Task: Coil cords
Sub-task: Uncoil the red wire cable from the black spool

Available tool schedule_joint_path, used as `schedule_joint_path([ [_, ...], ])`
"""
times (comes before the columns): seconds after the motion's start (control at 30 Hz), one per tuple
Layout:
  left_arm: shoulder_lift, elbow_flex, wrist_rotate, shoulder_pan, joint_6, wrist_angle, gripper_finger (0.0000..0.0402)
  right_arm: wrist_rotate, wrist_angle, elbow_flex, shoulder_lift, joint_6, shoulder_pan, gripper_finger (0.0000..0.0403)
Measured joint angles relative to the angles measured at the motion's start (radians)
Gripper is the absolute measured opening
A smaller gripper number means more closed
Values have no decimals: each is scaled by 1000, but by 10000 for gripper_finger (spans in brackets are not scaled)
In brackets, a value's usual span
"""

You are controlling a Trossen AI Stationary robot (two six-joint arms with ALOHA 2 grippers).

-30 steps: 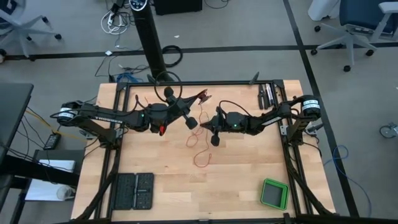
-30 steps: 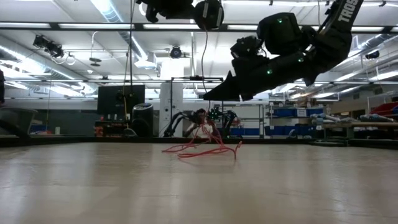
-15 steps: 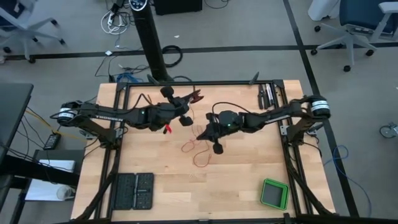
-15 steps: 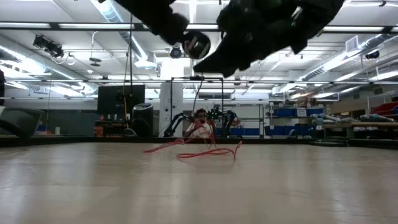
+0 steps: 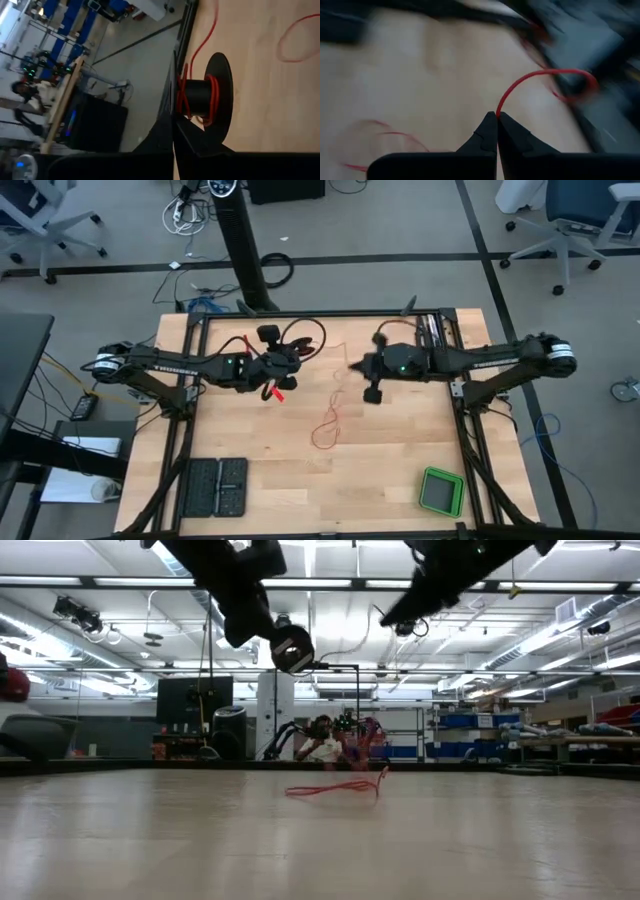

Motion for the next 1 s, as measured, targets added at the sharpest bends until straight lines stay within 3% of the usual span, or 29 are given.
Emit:
schedule_joint_path([
  [0.17,0,0,56,0,-83,76,0,205,-237,0,-25,181,-52,0],
  [0.43,0,0,208,1,-178,435,0,129,-309,-3,79,201,-115,0],
  [0.5,0,0,192,4,-198,535,0,65,-279,-3,118,170,-116,0],
  [0.6,0,1,125,15,-180,621,0,-120,-205,-3,171,94,-99,0],
  [0.77,0,0,-83,34,-9,607,0,-434,-79,-3,216,7,-40,0],
  [1.0,0,1,-267,89,100,504,0,-697,44,-3,188,-83,31,0],
])
